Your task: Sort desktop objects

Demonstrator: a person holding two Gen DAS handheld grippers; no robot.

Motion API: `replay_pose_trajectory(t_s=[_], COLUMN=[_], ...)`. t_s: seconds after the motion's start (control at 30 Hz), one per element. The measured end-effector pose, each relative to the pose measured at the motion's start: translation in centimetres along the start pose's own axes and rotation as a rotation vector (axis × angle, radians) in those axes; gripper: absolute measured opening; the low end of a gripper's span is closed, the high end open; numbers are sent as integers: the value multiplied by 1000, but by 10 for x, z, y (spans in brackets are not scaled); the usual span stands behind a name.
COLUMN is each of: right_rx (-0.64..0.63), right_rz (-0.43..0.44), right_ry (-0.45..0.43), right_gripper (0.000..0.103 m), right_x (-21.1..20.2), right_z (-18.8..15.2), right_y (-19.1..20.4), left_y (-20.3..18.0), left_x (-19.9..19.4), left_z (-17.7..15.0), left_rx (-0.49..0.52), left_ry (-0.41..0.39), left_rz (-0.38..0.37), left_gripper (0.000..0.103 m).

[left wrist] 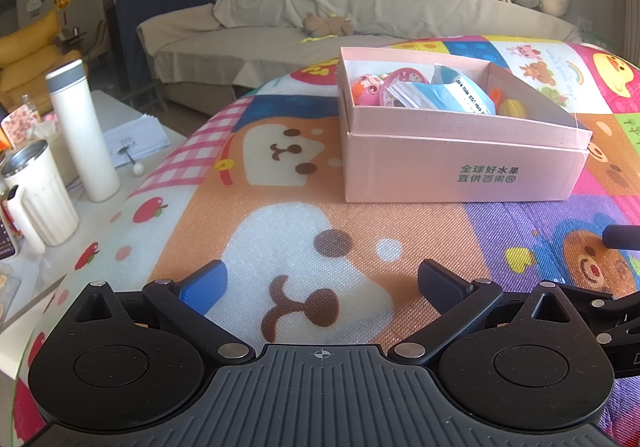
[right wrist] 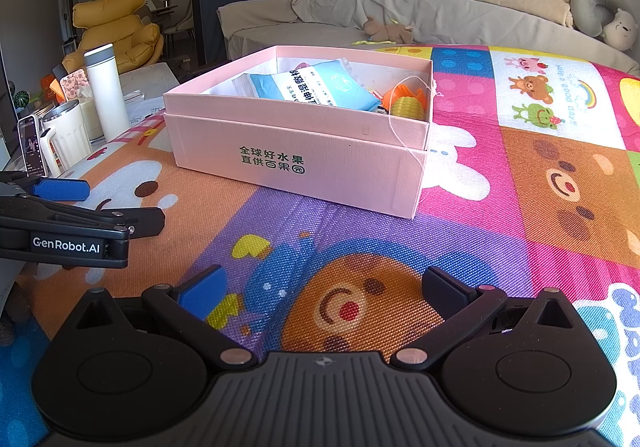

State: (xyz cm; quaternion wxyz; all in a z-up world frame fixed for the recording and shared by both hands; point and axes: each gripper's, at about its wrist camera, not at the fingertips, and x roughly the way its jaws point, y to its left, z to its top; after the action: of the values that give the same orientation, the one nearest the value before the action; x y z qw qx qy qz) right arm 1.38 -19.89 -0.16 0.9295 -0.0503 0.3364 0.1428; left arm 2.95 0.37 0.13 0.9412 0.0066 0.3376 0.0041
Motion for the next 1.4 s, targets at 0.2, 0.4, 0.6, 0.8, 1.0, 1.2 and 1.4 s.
replay_pose_trajectory(t_s=[0.2,0.4,0.6,0.8,1.0,1.2,1.4], right_rx=[0,0,0,0,0,0,0], right_rz=[0,0,0,0,0,0,0], right_ry=[0,0,0,0,0,0,0], right_gripper=[103,103,103,103,103,103,103], right_x=[0,0,-1,0,0,0,0], right_z=[0,0,0,0,0,0,0], right_y=[0,0,0,0,0,0,0], left_y=[5,6,6,4,4,4,4], left_x=[-1,-1,-2,-2,-2,-2,-2], left_z=[2,4,3,1,1,1,2], left_rx=[12,3,0,-4,-6,-7,-10], left_ry=[20,51,46,31,30,29,30], left_rz=[-33,-41,-41,-29,-31,-33,-37], left_gripper=[103,103,103,103,103,103,103])
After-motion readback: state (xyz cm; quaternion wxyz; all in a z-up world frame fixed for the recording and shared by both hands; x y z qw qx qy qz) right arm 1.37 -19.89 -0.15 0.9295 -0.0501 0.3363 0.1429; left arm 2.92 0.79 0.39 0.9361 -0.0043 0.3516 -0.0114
